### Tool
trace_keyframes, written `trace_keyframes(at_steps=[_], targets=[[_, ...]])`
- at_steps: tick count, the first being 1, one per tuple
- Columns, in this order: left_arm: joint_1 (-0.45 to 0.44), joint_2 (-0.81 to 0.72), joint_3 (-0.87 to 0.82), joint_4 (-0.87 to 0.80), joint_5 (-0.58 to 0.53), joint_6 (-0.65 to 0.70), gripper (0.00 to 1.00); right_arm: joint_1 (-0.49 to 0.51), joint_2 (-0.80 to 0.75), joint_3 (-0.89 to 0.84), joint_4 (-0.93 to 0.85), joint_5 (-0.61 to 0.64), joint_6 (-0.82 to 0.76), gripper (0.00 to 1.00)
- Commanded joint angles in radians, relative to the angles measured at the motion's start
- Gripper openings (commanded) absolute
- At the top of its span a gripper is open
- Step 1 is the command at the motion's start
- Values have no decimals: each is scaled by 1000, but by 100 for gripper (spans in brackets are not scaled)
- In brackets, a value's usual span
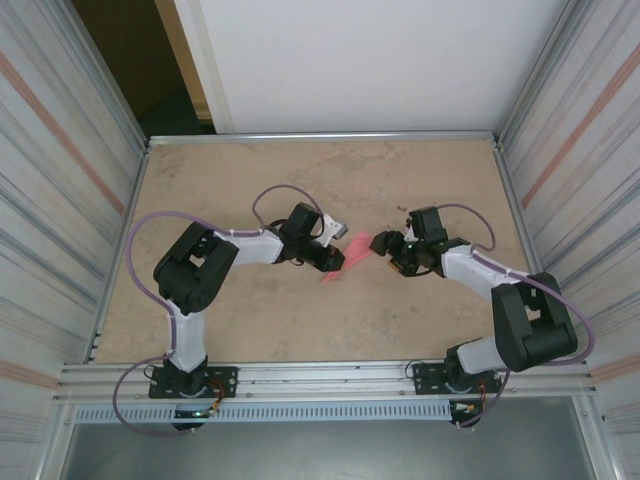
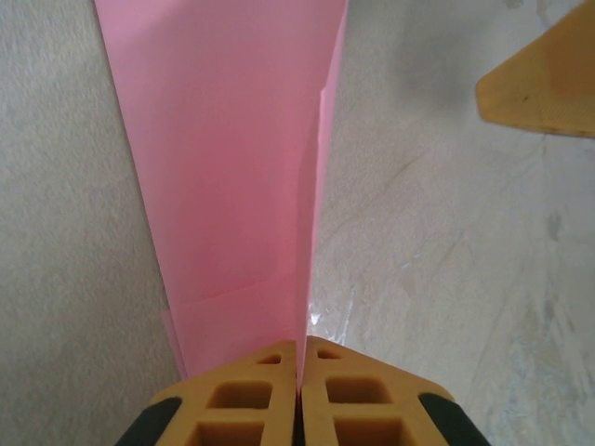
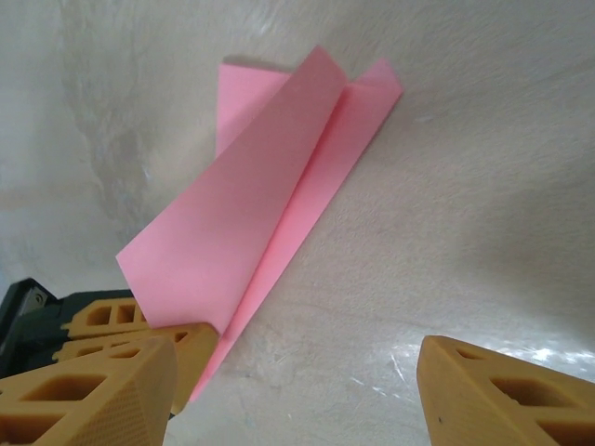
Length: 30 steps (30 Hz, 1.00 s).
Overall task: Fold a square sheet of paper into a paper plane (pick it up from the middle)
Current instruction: Fold the wing for the fifth time at the center of the table.
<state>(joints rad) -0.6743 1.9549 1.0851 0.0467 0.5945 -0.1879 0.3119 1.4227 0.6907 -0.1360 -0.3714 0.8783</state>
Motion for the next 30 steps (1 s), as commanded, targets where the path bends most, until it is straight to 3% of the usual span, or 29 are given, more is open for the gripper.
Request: trace_keyframes(at_steps=[1, 30], targets=[[4, 12, 22, -16, 74, -99, 9, 24, 43, 48, 18, -32, -65, 67], [7, 87, 48, -53, 83, -166, 11, 88, 246, 145, -43, -25, -101, 64]])
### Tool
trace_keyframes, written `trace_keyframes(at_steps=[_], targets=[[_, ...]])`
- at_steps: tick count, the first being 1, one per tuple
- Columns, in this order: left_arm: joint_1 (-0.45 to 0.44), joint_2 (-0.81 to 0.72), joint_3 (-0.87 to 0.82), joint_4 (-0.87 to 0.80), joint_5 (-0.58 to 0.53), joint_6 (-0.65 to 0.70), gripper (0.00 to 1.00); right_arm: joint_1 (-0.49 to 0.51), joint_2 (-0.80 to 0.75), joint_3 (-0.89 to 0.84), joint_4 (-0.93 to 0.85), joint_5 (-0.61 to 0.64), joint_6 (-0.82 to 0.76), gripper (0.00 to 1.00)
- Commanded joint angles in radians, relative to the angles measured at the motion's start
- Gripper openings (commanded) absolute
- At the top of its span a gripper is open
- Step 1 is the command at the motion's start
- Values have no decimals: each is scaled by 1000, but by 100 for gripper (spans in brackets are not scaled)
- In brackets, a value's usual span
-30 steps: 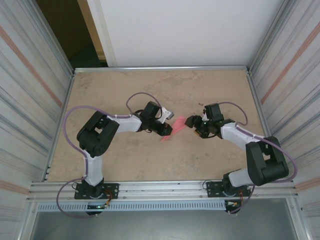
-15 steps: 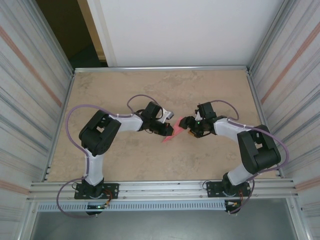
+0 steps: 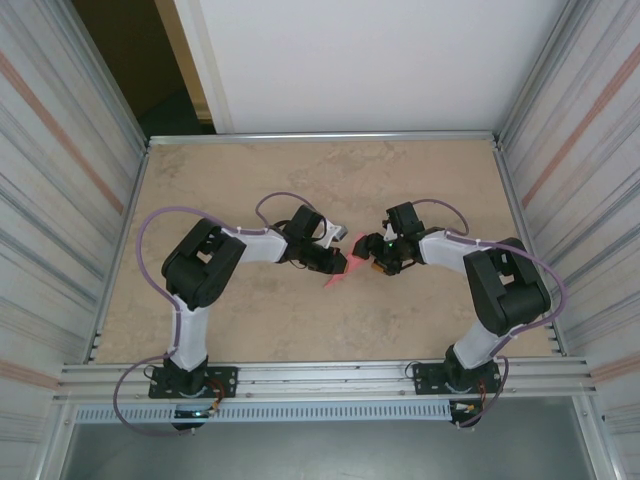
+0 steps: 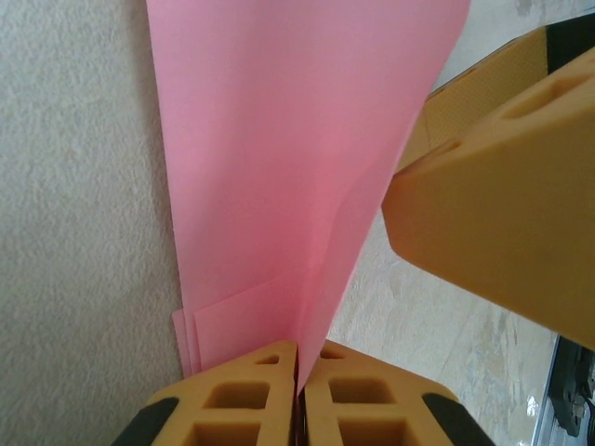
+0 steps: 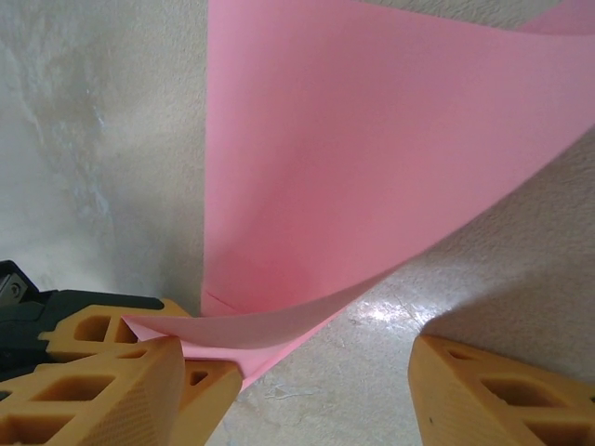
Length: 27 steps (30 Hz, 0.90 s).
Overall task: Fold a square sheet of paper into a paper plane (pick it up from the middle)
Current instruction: Fold the wing for the fifth time at the center of the table.
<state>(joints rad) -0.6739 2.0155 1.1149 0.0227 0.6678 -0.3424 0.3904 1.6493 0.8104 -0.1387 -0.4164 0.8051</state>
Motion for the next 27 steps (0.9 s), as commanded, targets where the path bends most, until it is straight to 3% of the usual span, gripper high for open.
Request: trace_keyframes(at_steps=[1, 18, 27], targets=[[7, 27, 18, -29, 10, -12, 11, 9, 22, 26, -42, 21, -29, 64], [7, 16, -7, -27, 0, -22, 15, 24, 117, 78, -110, 82, -39, 62], [7, -69, -9, -48, -9, -35, 20, 24, 141, 81, -123, 93, -35, 63]])
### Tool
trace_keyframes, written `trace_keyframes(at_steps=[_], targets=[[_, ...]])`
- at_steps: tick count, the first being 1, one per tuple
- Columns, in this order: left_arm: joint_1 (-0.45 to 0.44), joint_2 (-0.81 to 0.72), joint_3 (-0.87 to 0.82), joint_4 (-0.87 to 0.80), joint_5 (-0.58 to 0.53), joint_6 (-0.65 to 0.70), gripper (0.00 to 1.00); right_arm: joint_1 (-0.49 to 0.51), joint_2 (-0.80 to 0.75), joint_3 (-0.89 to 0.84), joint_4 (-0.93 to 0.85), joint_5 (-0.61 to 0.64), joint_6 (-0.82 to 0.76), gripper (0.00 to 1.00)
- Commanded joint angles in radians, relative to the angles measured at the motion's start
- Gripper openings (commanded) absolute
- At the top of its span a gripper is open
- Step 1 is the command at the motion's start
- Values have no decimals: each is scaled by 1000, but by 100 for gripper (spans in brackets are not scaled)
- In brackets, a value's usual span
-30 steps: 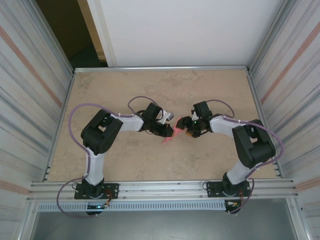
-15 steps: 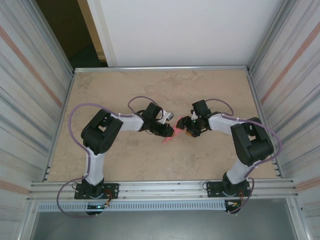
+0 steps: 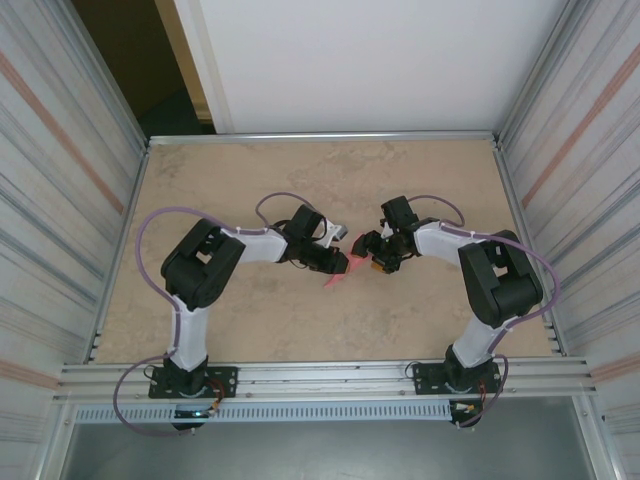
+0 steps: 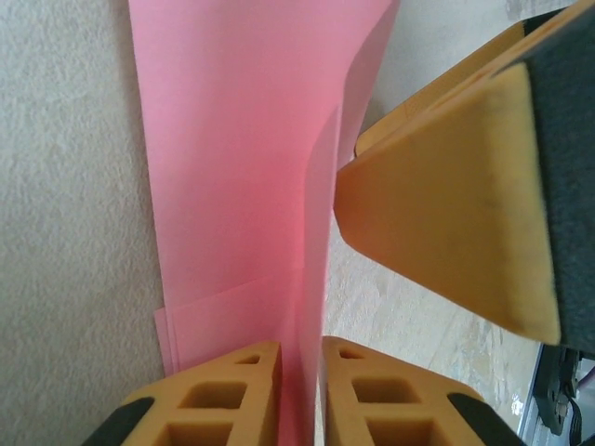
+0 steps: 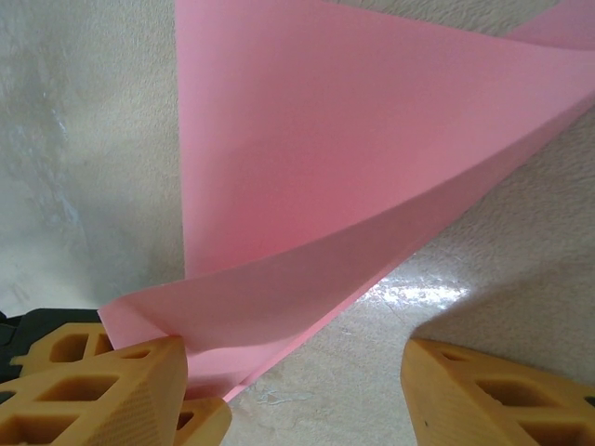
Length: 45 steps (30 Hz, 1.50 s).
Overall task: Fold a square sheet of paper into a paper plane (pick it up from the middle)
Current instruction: Fold the wing for the fifth time at the center of the table.
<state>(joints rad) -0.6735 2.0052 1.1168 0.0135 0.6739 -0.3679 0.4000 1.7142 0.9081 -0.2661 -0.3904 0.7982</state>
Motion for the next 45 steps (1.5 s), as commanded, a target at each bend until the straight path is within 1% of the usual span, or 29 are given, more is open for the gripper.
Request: trace_keyframes(at_steps=[1, 7, 15, 24, 31, 37, 45], targets=[[7, -70, -11, -45, -21, -9, 21, 15, 77, -17, 5, 66, -30, 63], [7, -97, -21, -55, -34, -12, 26, 15, 80, -17, 2, 64, -31, 63], [6, -126, -69, -84, -75, 3, 29, 15, 80, -10, -1, 59, -33, 63], [6, -119, -85, -83, -92, -4, 22, 15, 90, -8, 0, 57, -33, 63], [6, -96, -86, -92, -97, -9, 19, 16, 100, -14, 2, 62, -32, 62], [6, -80, -80, -139, -114, -27, 19, 18, 130, -10, -22, 105, -38, 62], [5, -53, -91, -184, -122, -52, 17, 26, 200, 11, -61, 160, -33, 59]])
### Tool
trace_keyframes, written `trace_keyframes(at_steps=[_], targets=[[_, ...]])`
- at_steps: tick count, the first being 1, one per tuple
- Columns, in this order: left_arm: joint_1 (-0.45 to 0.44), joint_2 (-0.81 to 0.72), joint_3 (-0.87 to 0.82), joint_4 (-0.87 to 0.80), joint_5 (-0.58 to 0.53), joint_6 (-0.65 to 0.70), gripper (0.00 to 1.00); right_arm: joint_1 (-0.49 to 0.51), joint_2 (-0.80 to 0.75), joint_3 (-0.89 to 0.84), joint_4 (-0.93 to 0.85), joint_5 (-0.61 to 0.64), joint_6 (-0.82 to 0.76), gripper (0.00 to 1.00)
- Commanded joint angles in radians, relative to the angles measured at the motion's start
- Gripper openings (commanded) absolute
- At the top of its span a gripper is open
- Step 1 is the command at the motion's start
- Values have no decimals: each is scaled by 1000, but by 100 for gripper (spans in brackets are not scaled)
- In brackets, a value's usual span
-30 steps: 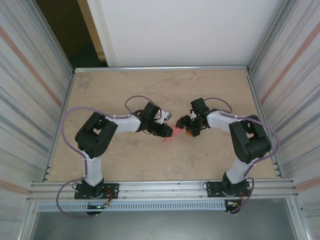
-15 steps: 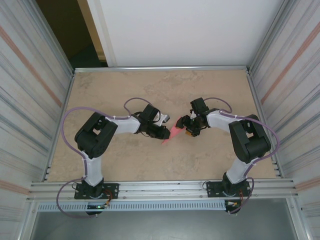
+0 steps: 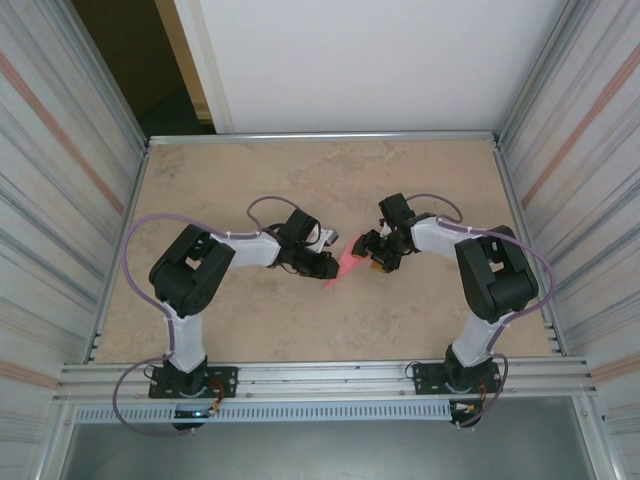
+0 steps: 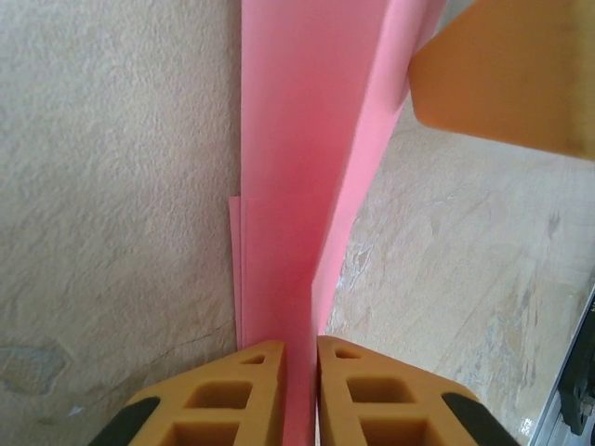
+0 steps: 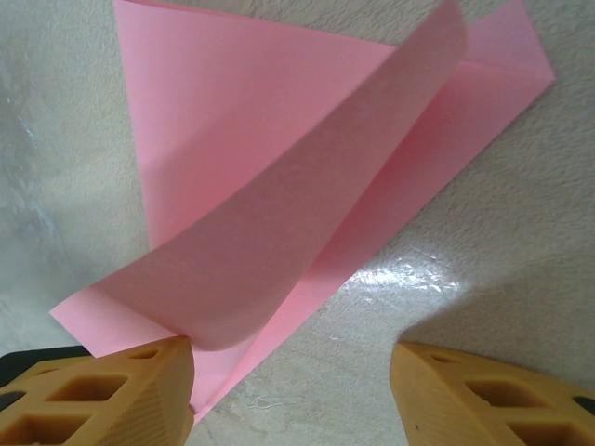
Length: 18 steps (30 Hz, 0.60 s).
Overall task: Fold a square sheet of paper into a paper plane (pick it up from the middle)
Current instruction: Fold the wing for the fifth time at the center of the table.
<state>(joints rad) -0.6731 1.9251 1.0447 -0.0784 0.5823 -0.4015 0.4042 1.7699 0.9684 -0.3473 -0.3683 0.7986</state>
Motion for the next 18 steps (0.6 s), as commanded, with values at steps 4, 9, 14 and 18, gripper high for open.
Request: trace_keyframes(at_steps=[4, 9, 14, 18], targets=[[4, 43, -11, -122, -29, -18, 16, 23, 176, -27, -10, 160, -30, 57], [4, 62, 5, -151, -19, -16, 15, 22, 211, -2, -54, 193, -13, 56], [4, 72, 20, -170, -18, -14, 15, 25, 205, 3, -41, 162, -17, 54], [4, 73, 30, -181, -20, -12, 15, 31, 86, -5, -19, 131, -50, 57]])
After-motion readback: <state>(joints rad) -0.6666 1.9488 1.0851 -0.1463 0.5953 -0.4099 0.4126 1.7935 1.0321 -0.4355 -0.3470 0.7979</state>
